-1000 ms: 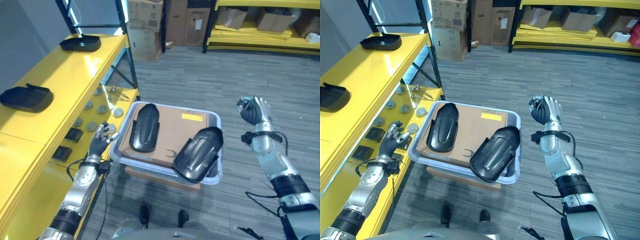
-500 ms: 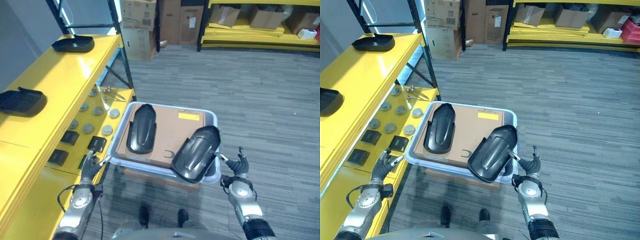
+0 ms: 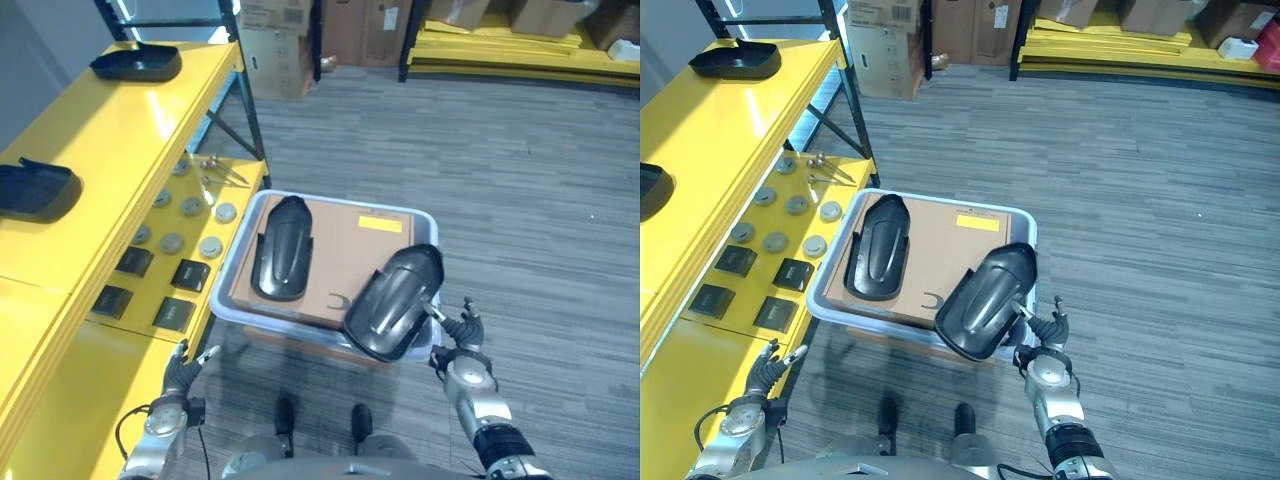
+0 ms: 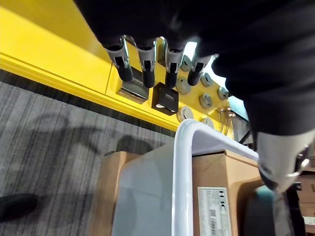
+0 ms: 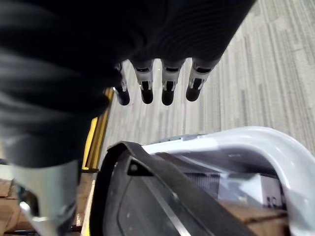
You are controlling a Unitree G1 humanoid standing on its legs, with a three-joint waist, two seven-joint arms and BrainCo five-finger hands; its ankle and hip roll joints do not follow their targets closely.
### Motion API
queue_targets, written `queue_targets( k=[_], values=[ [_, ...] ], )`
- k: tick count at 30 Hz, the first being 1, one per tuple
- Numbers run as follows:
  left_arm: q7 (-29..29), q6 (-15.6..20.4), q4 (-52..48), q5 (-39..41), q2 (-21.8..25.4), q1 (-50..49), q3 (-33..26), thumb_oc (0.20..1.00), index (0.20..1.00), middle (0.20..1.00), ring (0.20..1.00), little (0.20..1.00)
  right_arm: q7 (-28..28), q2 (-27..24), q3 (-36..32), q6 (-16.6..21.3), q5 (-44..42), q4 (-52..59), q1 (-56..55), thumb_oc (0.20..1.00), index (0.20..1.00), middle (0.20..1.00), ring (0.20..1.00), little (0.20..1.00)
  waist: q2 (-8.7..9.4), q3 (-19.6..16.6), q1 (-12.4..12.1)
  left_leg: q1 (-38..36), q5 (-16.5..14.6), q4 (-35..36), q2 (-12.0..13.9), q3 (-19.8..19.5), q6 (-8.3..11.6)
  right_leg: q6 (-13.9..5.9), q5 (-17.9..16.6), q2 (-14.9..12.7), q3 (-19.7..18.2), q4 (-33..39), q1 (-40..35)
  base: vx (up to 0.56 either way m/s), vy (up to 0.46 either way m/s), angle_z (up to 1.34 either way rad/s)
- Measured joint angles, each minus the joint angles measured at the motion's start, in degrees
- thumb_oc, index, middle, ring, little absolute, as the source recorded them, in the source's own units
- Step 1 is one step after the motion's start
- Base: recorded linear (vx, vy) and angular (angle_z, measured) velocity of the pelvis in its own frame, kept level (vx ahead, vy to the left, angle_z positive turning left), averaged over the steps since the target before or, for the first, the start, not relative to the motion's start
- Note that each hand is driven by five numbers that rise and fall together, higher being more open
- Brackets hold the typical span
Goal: Move parts from the plastic box to the shelf.
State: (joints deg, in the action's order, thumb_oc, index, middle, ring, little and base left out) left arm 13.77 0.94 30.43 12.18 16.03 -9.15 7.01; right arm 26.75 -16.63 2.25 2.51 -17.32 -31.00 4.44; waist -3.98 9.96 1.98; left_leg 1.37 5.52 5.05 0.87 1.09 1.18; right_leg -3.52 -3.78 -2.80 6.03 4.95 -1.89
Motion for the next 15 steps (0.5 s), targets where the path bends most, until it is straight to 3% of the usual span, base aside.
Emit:
queue_targets(
  k=[8, 9, 10, 11, 15],
  values=[
    [1.1, -0.8, 8.9, 0.1, -1.6, 2.9, 1.1, 1.000, 1.000, 1.000, 1.000, 1.000, -0.1, 2.9, 2.4, 0.5, -8.9, -8.7, 8.1, 1.000, 1.000, 1.000, 1.000, 1.000, 0.23, 1.5, -0.6, 0.9, 0.1, 0.0, 0.0, -1.1, 0.44, 0.00, 0.0, 0.0, 1.0, 0.1, 0.5, 0.00, -0.001, 0.06],
    [1.1, -0.8, 10.0, 0.2, -1.7, 3.4, 1.1, 1.000, 1.000, 1.000, 1.000, 1.000, -0.1, 3.1, 2.7, 0.6, -10.3, -9.7, 9.2, 0.589, 0.589, 0.589, 0.589, 0.589, 0.22, 1.5, -0.7, 1.2, 0.2, 0.0, 0.0, -1.1, 0.44, 0.01, 0.0, 0.0, 1.1, 0.1, 0.7, 0.00, 0.000, 0.00],
    [1.1, -0.8, 10.7, 0.3, -1.7, 3.6, 1.1, 1.000, 1.000, 1.000, 1.000, 1.000, -0.1, 3.1, 3.1, 0.8, -11.0, -10.6, 10.0, 0.479, 0.479, 0.479, 0.479, 0.479, 0.21, 1.5, -0.8, 1.5, 0.2, 0.0, 0.0, -1.2, 0.43, 0.05, 0.0, 0.0, 1.1, 0.1, 1.0, -0.01, -0.002, 0.03],
    [1.4, -0.8, 11.6, 0.6, -1.7, 4.0, 1.0, 1.000, 1.000, 1.000, 1.000, 1.000, -0.2, 3.1, 3.3, 1.1, -12.5, -10.8, 10.4, 0.200, 0.200, 0.200, 0.200, 0.200, 0.24, 1.5, -1.1, 1.7, 0.5, 0.0, 0.0, -1.3, 0.21, 0.10, -0.1, 0.0, 1.2, -0.1, 1.2, 0.00, 0.001, 0.03],
    [2.4, -0.8, 12.9, 1.3, -1.9, 4.4, 1.0, 1.000, 1.000, 1.000, 1.000, 1.000, -0.1, 3.1, 3.2, 1.2, -15.4, -11.0, 10.4, 0.200, 0.200, 0.200, 0.200, 0.200, 0.15, 1.6, -1.4, 1.7, 0.7, 0.0, -0.1, -1.4, 0.25, 0.10, -0.1, 0.0, 1.5, -0.2, 1.1, 0.00, -0.001, 0.01]
  ],
)
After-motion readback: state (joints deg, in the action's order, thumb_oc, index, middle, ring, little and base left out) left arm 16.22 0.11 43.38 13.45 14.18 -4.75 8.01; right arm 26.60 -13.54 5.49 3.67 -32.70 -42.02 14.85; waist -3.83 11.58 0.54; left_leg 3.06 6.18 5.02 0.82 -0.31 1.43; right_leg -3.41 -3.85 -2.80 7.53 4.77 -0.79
